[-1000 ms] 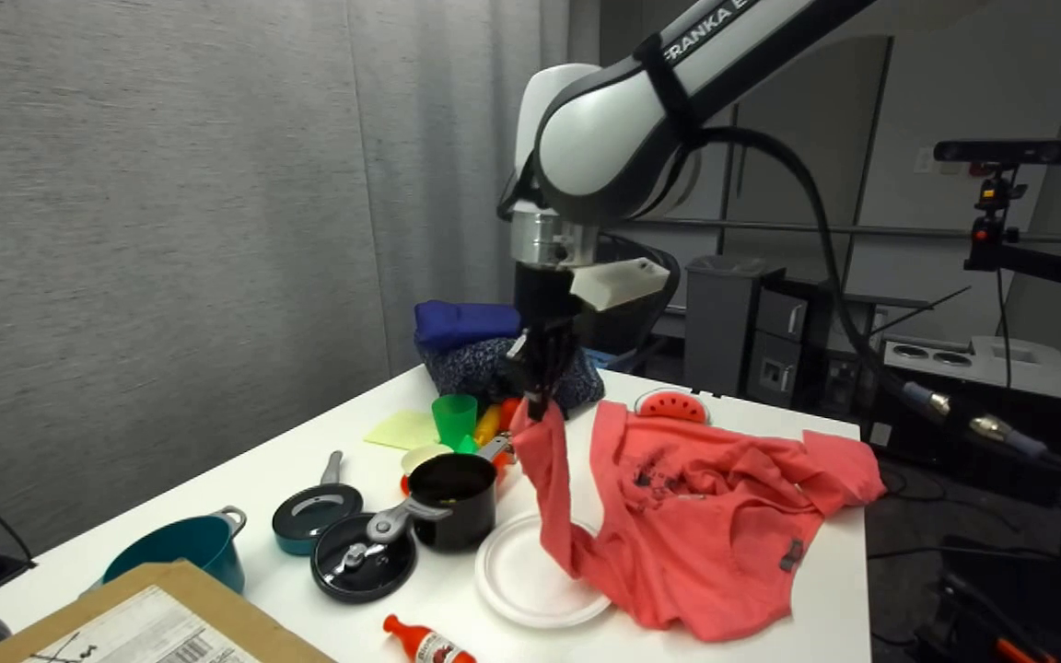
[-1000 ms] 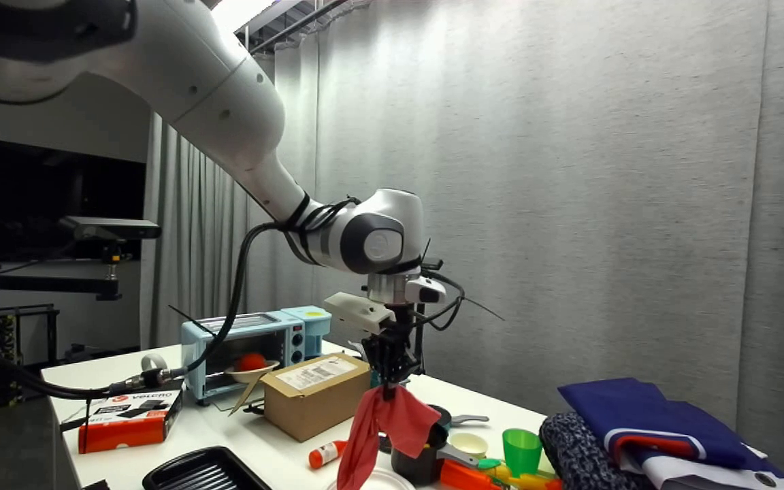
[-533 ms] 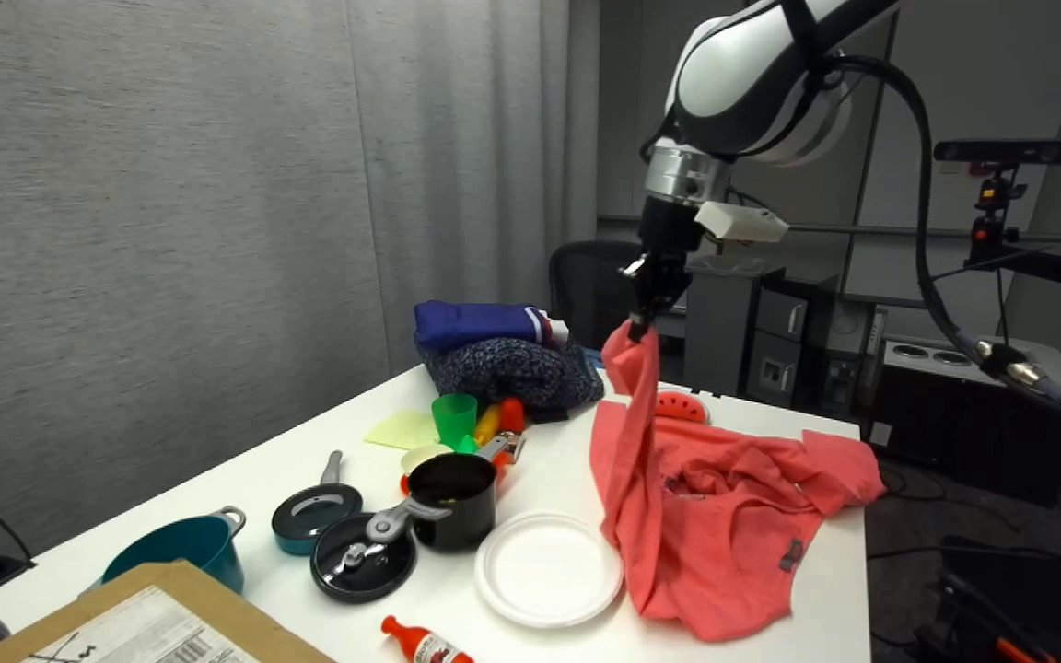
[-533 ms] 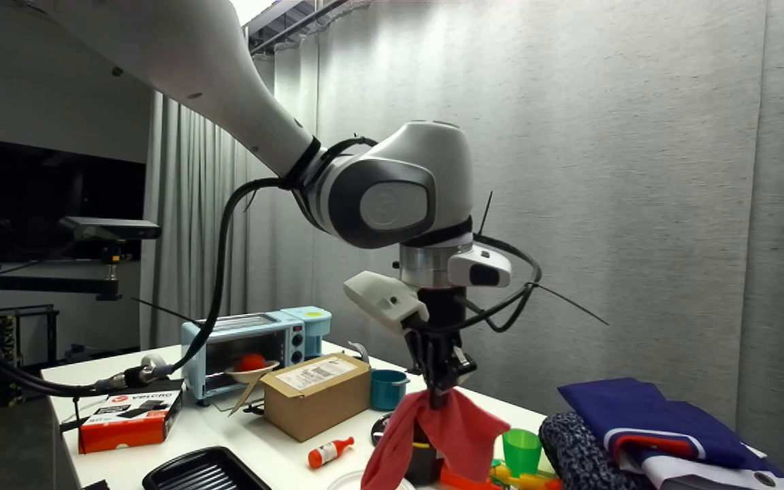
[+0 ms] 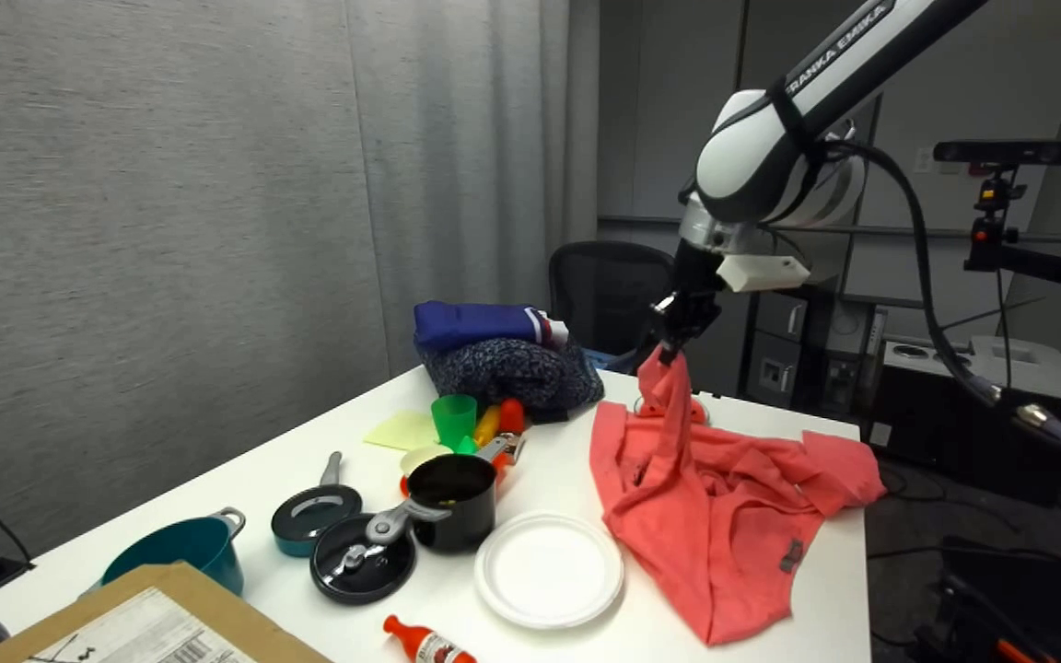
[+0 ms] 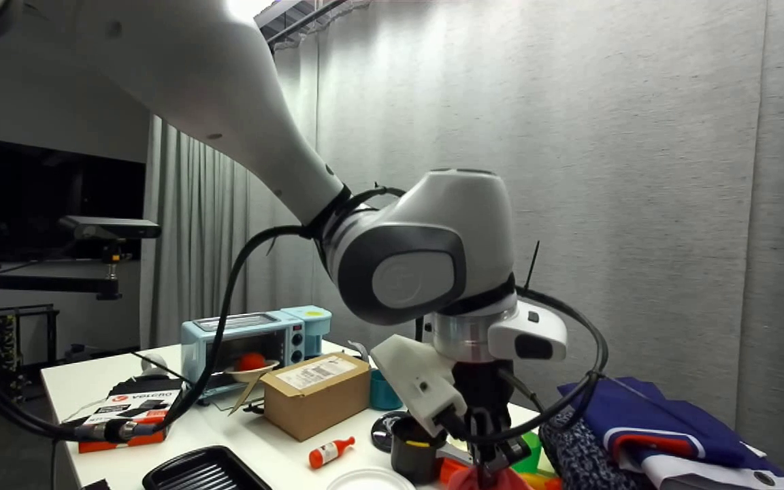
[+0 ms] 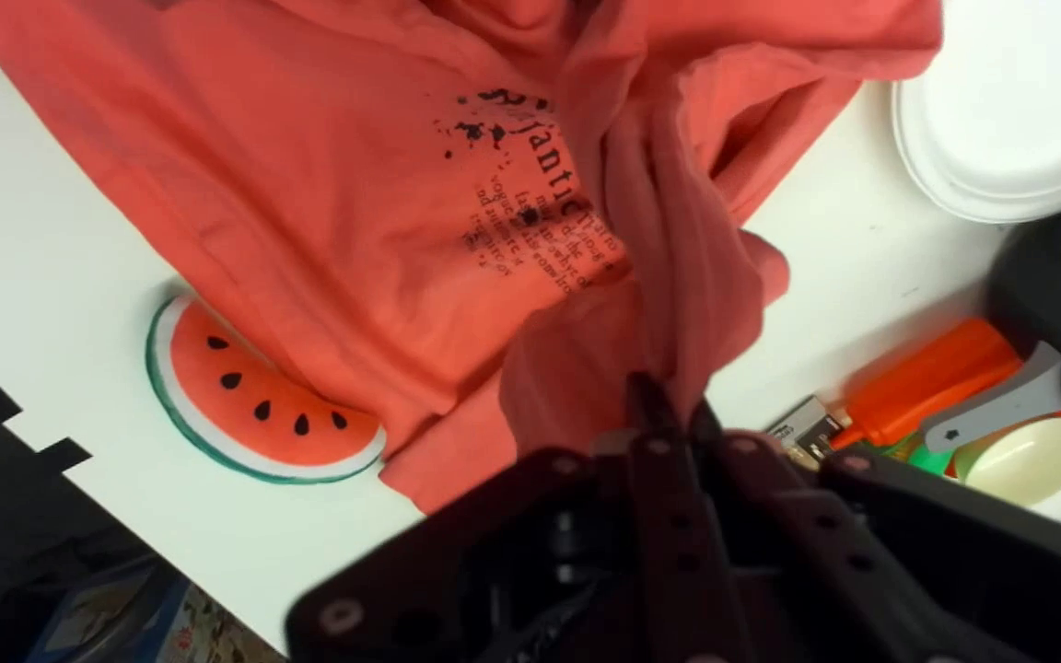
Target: Fold the shirt
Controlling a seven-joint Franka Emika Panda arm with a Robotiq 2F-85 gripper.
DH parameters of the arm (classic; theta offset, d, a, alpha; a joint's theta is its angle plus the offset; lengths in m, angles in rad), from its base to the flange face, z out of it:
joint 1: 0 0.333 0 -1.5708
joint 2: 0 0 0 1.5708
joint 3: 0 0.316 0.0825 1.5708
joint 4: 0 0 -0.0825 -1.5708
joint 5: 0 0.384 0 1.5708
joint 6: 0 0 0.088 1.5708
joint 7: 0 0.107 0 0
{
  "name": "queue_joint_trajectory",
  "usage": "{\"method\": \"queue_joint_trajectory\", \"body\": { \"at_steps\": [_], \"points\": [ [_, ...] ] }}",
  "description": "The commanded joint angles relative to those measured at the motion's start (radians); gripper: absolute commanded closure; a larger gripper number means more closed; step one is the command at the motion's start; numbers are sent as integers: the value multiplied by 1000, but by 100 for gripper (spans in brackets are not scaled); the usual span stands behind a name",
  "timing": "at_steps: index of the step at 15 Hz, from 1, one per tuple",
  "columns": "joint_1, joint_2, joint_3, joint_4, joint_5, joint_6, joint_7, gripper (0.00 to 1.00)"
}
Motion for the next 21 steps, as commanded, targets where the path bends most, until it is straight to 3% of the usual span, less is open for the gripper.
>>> {"method": "queue_joint_trajectory", "body": {
  "at_steps": [1, 5, 10, 17, 18, 19, 21],
  "points": [
    [7, 132, 23, 63, 13, 84, 63, 99],
    [21, 192, -14, 71, -66, 148, 210, 99],
    [160, 264, -195, 100, -306, 277, 580, 99],
    [281, 353, -283, 142, -322, 253, 772, 99],
    [286, 352, -284, 145, -313, 244, 784, 72],
    [294, 354, -290, 147, -311, 242, 798, 70],
    [292, 341, -287, 148, -311, 233, 796, 55]
  ]
}}
